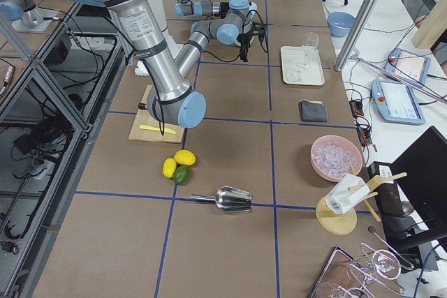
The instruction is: Pour ice into bowl
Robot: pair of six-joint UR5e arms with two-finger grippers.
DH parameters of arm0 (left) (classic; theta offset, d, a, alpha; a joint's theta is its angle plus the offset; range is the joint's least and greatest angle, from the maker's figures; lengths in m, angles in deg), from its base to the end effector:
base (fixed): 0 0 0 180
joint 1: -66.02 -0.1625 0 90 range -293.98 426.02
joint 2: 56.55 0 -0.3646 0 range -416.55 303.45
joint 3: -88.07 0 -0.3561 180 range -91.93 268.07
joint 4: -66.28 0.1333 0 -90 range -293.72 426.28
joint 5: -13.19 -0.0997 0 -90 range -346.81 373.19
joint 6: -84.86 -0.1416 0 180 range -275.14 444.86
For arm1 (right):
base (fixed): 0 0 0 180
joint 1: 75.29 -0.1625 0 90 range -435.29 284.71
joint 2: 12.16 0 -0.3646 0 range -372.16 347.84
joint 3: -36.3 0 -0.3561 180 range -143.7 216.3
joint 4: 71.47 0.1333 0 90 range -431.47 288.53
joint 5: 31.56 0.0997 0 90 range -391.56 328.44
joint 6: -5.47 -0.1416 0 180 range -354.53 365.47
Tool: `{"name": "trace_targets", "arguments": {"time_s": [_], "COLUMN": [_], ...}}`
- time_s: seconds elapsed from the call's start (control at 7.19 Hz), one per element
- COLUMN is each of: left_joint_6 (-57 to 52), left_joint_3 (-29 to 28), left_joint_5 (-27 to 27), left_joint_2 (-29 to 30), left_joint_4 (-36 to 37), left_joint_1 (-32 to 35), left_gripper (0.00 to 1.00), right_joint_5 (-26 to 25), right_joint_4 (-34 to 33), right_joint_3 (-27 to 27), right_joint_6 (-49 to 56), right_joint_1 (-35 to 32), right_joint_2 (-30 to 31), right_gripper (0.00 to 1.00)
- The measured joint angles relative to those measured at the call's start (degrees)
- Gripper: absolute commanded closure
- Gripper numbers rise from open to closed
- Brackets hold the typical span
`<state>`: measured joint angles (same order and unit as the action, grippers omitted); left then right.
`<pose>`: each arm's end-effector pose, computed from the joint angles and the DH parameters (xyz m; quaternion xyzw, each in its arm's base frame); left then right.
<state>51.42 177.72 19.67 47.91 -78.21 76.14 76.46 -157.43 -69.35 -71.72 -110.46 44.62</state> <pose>0.4319 -0.3554 0.3417 0.6032 -0.3399 0.3085 0.6522 -0.4402 -0.4196 0.2010 0.0508 -0.4590 0.1030 0.8810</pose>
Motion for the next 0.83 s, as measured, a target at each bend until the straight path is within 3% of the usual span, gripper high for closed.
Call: {"name": "trace_targets", "arguments": {"time_s": [0.83], "left_joint_6": [-13.5], "left_joint_3": [0.3], "left_joint_5": [-1.9], "left_joint_2": [0.1], "left_joint_4": [-0.1], "left_joint_1": [-0.1], "left_gripper": [1.00], "right_joint_5": [0.5], "right_joint_4": [0.1], "right_joint_3": [0.0], "right_joint_6": [0.0], "right_joint_1": [-0.4], "right_joint_2": [0.0], "right_gripper": [0.00]}}
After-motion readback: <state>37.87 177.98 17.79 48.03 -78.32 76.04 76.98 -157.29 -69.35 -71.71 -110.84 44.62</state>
